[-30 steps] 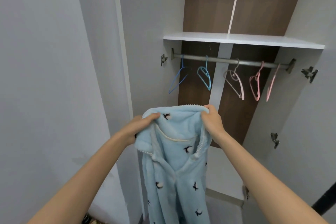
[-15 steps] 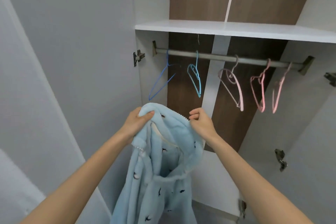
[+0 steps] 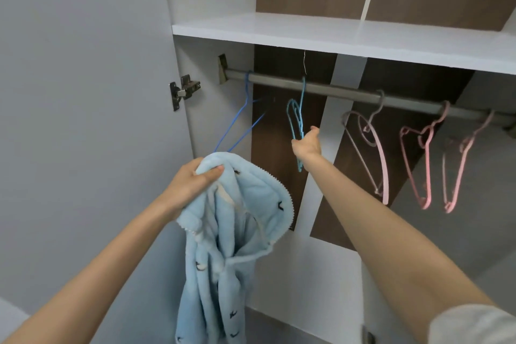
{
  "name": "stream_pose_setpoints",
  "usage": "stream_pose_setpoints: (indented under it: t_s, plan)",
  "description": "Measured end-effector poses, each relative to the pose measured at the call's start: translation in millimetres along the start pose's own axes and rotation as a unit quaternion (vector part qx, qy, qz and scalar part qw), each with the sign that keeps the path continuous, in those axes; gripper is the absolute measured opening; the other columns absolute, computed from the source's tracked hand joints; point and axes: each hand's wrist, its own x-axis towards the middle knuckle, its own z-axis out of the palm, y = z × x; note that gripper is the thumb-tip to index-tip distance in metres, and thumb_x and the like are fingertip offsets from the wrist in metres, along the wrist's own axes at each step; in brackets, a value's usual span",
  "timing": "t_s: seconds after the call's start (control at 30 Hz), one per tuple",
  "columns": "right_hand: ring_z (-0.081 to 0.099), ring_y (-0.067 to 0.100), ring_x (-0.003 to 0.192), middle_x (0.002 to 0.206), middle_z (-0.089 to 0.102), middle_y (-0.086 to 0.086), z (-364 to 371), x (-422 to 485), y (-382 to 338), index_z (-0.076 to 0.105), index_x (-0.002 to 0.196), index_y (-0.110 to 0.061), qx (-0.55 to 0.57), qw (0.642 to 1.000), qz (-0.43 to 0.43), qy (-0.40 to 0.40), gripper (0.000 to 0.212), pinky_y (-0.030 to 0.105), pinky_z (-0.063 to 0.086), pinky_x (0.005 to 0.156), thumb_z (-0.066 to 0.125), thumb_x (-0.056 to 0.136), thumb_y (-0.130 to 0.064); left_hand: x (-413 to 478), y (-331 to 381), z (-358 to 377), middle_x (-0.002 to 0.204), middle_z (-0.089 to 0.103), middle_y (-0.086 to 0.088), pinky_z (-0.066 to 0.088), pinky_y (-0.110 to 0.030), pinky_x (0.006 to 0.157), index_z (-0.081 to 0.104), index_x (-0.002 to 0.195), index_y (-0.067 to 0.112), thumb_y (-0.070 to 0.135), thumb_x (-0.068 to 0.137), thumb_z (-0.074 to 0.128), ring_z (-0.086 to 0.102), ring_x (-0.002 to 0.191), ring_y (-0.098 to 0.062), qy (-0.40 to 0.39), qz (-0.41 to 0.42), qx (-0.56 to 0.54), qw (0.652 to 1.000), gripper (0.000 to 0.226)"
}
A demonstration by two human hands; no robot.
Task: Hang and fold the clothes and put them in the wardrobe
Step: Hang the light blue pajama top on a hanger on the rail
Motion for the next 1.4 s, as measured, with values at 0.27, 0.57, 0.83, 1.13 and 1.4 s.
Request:
stream_pose_setpoints:
  t_s: [0.27, 0.57, 0.83, 1.13, 1.4]
  plan:
    - [0.058, 0.034, 0.106, 0.118, 0.059, 0.018, 8, 31, -2, 0.046, 0.129, -0.006, -0.013, 0.993, -0.047, 0.105, 0.032, 0.036, 0.046, 0.080, 0.029, 0.103, -0.015, 33, -1, 0, 0.099, 0.071, -0.001, 0.052, -0.024, 0.064, 0.063, 0.108, 0.019, 0.033, 0.089, 0.062, 0.069, 0.085, -0.014, 0.003, -0.040, -0.026, 0.999, 0.023]
    - [0.059, 0.030, 0.101, 0.114, 0.061, 0.016, -18, 22, -1, 0.049, 0.129, -0.008, -0.017, 0.985, -0.081, 0.151, 0.033, 0.031, 0.041, 0.073, 0.031, 0.103, -0.015, 42, 4, 9, 0.098, 0.070, -0.006, 0.054, -0.030, 0.071, 0.063, 0.105, 0.014, 0.034, 0.089, 0.062, 0.068, 0.089, -0.021, -0.026, -0.032, 0.017, 0.999, 0.025]
    - [0.060, 0.015, 0.077, 0.111, 0.064, 0.009, -46, -51, 27, 0.054, 0.125, -0.013, -0.047, 0.980, -0.096, 0.166, 0.029, 0.021, 0.043, 0.062, 0.037, 0.102, -0.021, 23, -7, 8, 0.109, 0.062, -0.004, 0.053, -0.035, 0.081, 0.052, 0.112, 0.018, 0.040, 0.080, 0.072, 0.062, 0.090, -0.017, -0.028, -0.032, 0.047, 0.998, 0.044]
    - [0.052, -0.001, 0.074, 0.108, 0.065, -0.005, -71, -191, 48, 0.065, 0.113, -0.017, -0.098, 0.977, -0.128, 0.137, 0.025, 0.005, 0.031, 0.055, 0.049, 0.098, -0.027, -29, -42, 11, 0.125, 0.034, 0.038, 0.026, -0.013, 0.093, 0.016, 0.148, 0.035, 0.048, 0.077, 0.071, 0.033, 0.113, 0.008, -0.097, 0.078, 0.066, 0.990, 0.091]
    - [0.054, -0.003, 0.063, 0.084, 0.062, -0.018, -86, -312, 55, 0.063, 0.103, -0.033, -0.245, 0.949, -0.171, 0.099, 0.017, 0.010, 0.031, 0.050, 0.047, 0.097, -0.035, -88, -44, 3, 0.080, 0.037, 0.023, 0.031, -0.012, 0.055, -0.015, 0.136, 0.061, 0.049, 0.086, 0.058, 0.036, 0.058, 0.004, -0.112, 0.188, 0.214, 0.952, 0.089]
